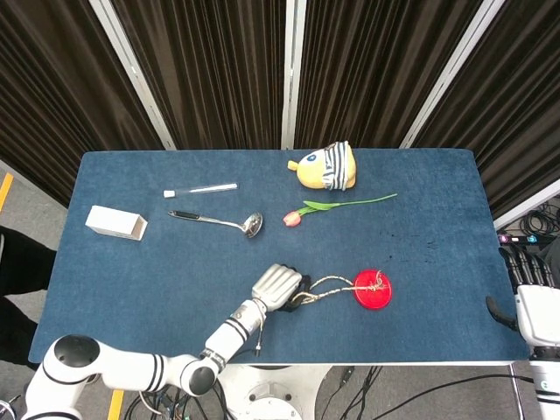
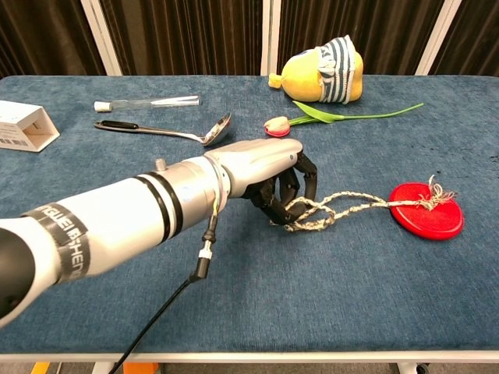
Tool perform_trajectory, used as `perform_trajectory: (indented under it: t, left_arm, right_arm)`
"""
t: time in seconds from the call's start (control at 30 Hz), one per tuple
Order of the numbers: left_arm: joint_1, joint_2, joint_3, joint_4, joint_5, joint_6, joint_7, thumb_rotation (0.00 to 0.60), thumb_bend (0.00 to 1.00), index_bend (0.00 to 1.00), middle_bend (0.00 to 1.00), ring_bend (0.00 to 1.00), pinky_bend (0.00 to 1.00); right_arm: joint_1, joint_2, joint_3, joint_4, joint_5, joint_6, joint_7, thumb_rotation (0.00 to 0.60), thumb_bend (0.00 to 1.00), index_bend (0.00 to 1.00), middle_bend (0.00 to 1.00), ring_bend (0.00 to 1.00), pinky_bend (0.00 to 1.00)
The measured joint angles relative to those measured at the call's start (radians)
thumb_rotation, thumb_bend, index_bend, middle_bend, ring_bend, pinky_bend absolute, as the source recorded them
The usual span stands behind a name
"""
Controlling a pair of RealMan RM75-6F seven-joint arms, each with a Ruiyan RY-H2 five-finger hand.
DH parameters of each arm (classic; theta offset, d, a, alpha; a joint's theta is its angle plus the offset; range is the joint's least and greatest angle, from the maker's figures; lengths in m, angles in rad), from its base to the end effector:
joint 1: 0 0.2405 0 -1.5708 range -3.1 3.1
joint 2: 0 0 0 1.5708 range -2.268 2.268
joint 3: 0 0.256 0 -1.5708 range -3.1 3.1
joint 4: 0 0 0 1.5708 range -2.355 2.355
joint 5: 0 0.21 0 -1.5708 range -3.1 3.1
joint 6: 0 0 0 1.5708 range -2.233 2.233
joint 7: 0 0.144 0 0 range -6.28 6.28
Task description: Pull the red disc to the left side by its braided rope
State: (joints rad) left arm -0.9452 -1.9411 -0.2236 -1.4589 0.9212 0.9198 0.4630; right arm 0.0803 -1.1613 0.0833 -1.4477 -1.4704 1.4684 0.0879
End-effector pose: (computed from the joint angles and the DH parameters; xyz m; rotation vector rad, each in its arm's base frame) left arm -0.0165 0.2836 -0.1317 -2.0924 -1.1907 -1.0697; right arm -0.3423 -0.1885 0.1677 1.3369 -0.8785 0.8781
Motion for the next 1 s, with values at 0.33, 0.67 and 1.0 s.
perform_trajectory:
  t: [0.33,0.67,1.0]
  left_arm:
    - [0.016,-0.002,0.009,0.014,0.025,0.021,-0.019,0.6,0.53,0.59,0.8,0.51,0.45]
    - [0.067,0.071,0.027,-0.036,0.076,0.062,-0.057,0.6,0.54,0.62,0.83,0.52,0.45]
    - [0.164,0.247,0.065,-0.128,0.132,0.113,-0.138,0.6,0.54,0.66,0.83,0.53,0.45]
  right_arm:
    - [0.002,0.0,0.001,0.0,0.007,-0.009,-0.002,0.6,0.24,0.0,0.0,0.0,0.0]
    - [0.004,-0.002,-0.001,-0.003,0.003,-0.012,-0.009,0.6,0.24,0.0,0.0,0.0,0.0]
    - [0.012,-0.006,-0.005,-0.028,0.0,-0.024,-0.044,0.6,0.24,0.0,0.0,0.0,0.0]
